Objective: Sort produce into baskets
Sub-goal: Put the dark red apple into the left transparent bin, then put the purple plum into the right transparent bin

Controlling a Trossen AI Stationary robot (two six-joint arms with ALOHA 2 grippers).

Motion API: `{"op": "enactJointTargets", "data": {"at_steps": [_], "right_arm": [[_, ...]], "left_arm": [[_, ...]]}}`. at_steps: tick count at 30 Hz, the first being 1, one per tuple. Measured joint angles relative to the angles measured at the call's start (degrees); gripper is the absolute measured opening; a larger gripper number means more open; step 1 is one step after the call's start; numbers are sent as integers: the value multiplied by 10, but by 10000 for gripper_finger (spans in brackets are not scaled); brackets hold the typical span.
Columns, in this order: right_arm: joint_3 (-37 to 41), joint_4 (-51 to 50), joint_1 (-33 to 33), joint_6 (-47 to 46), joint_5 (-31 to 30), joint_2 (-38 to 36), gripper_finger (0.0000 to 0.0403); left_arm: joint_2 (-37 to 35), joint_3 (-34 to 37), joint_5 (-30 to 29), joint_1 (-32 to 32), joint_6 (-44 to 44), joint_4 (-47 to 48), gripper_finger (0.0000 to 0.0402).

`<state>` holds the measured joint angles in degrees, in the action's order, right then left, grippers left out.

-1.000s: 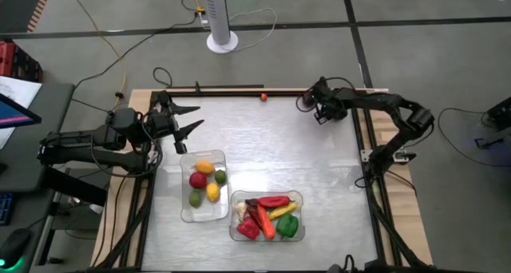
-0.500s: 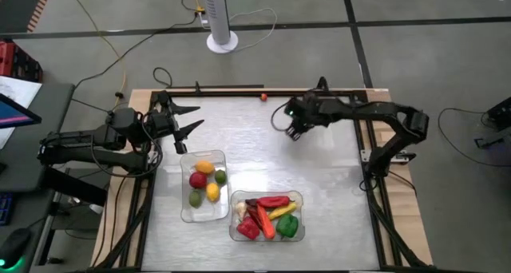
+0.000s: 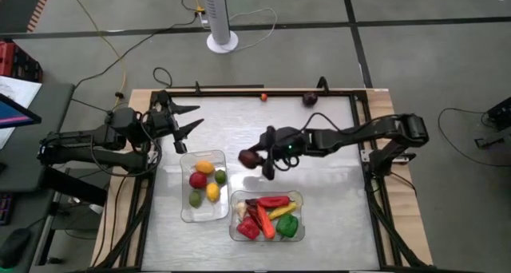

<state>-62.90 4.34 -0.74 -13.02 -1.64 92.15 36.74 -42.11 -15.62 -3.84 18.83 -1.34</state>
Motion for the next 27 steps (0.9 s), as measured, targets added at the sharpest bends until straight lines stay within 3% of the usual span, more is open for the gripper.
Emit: {"op": "enactJointTargets", "data": {"at_steps": [5, 14, 20, 27], "right_arm": [[-24, 69, -16, 0, 47, 53, 230], [-184, 65, -24, 81, 97, 196, 231], [-277, -3, -30, 157, 108, 252, 265], [-307, -129, -16, 175, 78, 232, 315]], "left_arm": [[0, 0, 0, 0, 0, -8, 169], [0, 0, 1, 0, 9, -4, 169], [0, 0, 1, 0, 11, 8, 169], [0, 0, -1, 0, 15, 8, 169]]}}
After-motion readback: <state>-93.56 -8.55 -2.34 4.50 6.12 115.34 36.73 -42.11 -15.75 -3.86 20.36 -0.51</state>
